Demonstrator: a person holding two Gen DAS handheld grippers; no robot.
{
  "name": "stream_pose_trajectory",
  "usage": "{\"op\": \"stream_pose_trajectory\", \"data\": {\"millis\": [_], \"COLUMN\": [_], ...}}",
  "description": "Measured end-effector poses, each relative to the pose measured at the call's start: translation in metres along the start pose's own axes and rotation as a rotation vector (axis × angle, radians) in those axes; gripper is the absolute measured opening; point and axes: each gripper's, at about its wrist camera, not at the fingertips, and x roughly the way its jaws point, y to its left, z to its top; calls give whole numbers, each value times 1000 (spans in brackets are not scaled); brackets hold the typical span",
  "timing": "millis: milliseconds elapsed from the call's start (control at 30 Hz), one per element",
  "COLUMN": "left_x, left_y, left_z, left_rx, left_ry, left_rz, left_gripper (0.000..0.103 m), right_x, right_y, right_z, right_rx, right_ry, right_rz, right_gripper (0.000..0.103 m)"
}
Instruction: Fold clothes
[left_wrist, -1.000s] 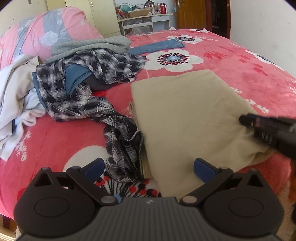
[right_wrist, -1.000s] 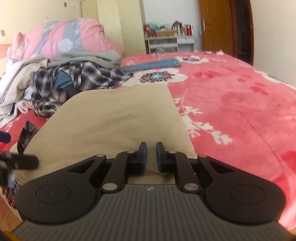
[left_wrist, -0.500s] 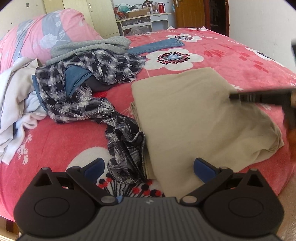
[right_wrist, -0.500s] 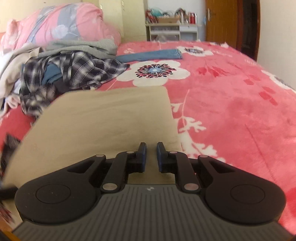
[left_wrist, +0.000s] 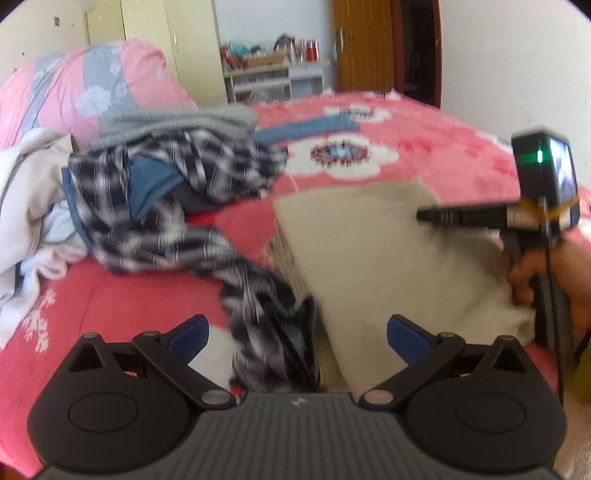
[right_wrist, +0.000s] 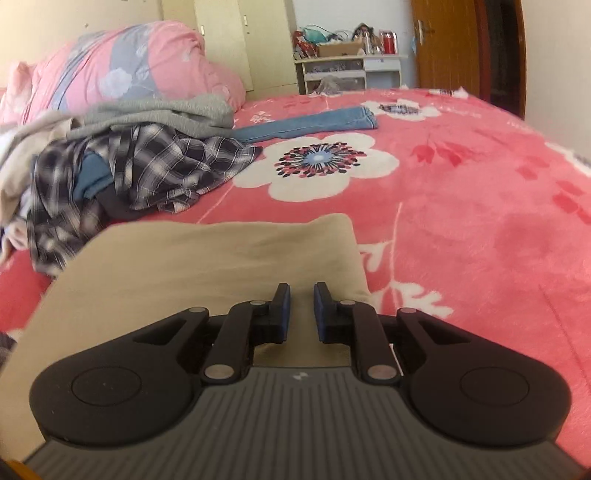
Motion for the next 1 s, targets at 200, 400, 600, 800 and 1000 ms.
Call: {"op": "stream_pose_trajectory", "data": {"millis": [200, 400, 600, 800, 1000], "left_x": [15, 34, 63, 61, 31], "left_y": [2, -17, -29, -31, -44], "left_z": [21, 49, 69, 55, 39], "left_rx": [-91, -92, -96, -43, 173], "left_ry": [-1, -99, -133, -158, -236], "left_rz": [-163, -174, -165, -184, -269], "left_gripper": [103, 103, 97, 86, 65], "right_x": [-1, -1, -4, -7, -12], "right_y": [0, 1, -12, -23, -25], "right_z": [-3, -6, -7, -8, -10], "right_rx": [2, 4, 73, 132, 150], "right_ry": [-14, -28, -42, -57, -83], "right_rz": [1, 3, 58, 126, 141], "right_gripper": [13, 13, 15, 23, 24]}}
